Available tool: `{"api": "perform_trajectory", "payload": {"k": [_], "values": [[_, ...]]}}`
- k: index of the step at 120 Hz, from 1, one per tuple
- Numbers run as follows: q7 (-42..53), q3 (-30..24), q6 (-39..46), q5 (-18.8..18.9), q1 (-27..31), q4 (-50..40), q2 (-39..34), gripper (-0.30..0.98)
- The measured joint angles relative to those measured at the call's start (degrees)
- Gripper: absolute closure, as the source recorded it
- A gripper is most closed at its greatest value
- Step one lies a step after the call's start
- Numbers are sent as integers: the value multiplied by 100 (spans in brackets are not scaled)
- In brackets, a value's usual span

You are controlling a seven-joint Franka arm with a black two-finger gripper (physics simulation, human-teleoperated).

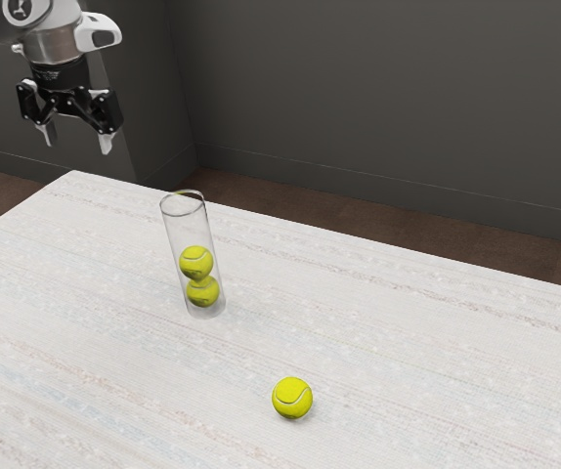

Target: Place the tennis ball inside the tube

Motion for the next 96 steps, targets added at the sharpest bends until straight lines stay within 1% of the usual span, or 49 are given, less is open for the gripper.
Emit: {"api": "perform_trajectory", "payload": {"k": [28, 33, 40, 50, 59, 66, 73, 81, 96], "values": [[-138, 32, 82, -26, -87, -10, -69, 0], [-152, 44, 103, -36, -188, -19, -92, 0], [-179, 28, 183, -114, -477, -157, -94, 0], [-240, 20, 443, -451, -816, -709, -114, 0], [-322, -2, 847, -785, -992, -1463, -141, 0], [-384, -137, 1202, -960, -1078, -1991, -153, 0], [-437, -329, 1561, -1067, -1172, -2387, -119, 0], [-486, -407, 2003, -1137, -1379, -2783, -16, 0], [-467, -594, 2691, -1186, -1500, -3042, 252, 0]]}}
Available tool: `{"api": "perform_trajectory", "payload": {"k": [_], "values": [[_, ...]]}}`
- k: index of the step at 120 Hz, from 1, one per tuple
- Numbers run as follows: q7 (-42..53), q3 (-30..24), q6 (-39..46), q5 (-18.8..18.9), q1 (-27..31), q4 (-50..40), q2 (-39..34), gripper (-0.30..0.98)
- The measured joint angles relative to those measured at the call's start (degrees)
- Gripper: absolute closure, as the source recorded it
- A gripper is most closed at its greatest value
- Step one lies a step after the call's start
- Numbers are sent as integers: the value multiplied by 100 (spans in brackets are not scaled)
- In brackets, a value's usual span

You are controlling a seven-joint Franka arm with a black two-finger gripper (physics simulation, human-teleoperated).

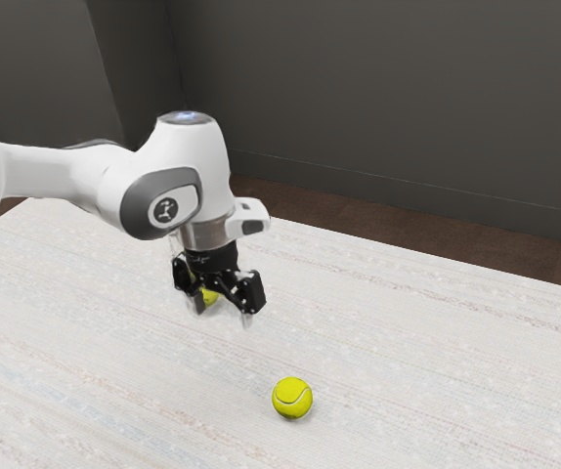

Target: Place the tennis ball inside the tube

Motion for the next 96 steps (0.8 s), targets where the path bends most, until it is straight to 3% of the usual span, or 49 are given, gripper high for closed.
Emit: {"api": "perform_trajectory", "payload": {"k": [36, 63, 96], "values": [[147, -157, 935, -30, -356, -51, 507, 0], [224, -265, 1282, -77, -219, -43, 935, 0], [272, -503, 1512, -504, -266, -50, 1346, 0]]}}
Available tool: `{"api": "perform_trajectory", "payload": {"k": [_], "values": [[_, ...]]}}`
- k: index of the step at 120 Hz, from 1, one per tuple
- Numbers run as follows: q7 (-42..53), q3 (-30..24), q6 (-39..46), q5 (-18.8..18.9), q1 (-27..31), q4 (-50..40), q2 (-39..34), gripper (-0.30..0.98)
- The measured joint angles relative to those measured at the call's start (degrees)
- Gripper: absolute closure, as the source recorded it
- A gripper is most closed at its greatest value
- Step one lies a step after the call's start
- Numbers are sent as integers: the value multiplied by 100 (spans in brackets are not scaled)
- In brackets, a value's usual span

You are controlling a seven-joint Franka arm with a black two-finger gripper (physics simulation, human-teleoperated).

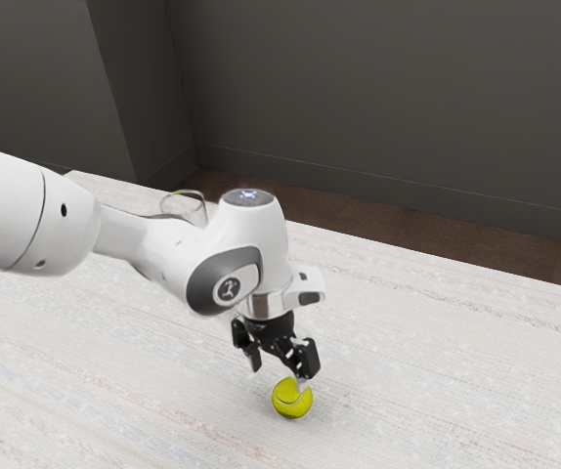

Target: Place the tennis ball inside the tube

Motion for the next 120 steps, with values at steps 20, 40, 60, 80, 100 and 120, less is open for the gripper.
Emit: {"api": "perform_trajectory", "payload": {"k": [20, 40, 60, 80, 100, 120], "values": [[19, -10, 59, -152, -26, 13, 231, 0], [33, -29, 161, -236, -46, 16, 396, 0], [44, -84, 292, -318, -56, 36, 570, 0], [60, -115, 419, -359, -56, 87, 701, 0], [80, -116, 536, -370, -52, 153, 784, 0], [85, -116, 589, -372, -57, 156, 790, 14]]}}
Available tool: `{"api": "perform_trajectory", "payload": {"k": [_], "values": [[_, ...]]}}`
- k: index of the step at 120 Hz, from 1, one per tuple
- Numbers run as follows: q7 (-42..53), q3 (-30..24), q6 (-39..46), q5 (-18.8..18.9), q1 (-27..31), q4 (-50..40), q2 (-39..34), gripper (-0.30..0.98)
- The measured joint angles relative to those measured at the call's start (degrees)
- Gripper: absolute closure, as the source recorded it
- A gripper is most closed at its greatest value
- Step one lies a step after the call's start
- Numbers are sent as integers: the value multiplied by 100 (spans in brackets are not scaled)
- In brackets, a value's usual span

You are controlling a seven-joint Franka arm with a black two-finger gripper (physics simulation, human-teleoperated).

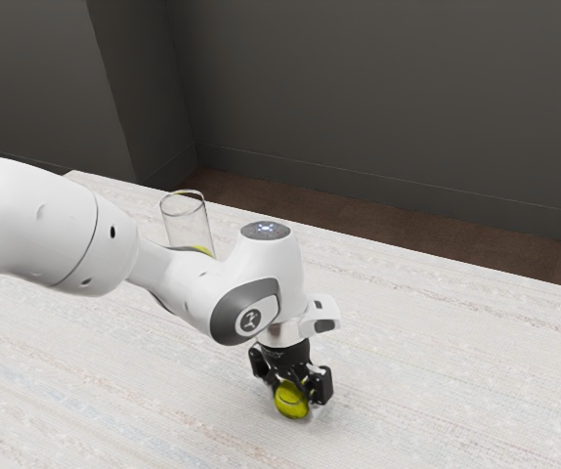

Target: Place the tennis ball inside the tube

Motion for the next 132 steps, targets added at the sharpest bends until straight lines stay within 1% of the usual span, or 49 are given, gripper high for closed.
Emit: {"api": "perform_trajectory", "payload": {"k": [12, 29, 39, 47, 60, 73, 81, 87, 97, 107, 114, 121, 132], "values": [[-3, 0, 16, 0, 1, 0, -3, 22], [-19, 0, 28, 12, 3, 0, -28, 26], [-33, 4, 10, 38, -3, -1, -244, 27], [-48, 46, -79, 85, -5, 2, -581, 29], [-117, 305, -535, 450, -9, 347, -1101, 30], [-188, 712, -1375, 844, 1, 1262, -1359, 30], [-215, 1056, -1941, 1062, -17, 1755, -1527, 29], [-218, 1195, -2328, 1151, 155, 2022, -1578, 29], [-201, 1257, -2850, 1190, 675, 2250, -1559, 28], [-163, 1239, -3290, 1159, 1194, 2602, -1377, 28], [-118, 1057, -3566, 1077, 1548, 2923, -1128, 28], [-75, 880, -3779, 1015, 1684, 3121, -951, 28], [-13, 795, -4045, 954, 1758, 3426, -711, 28]]}}
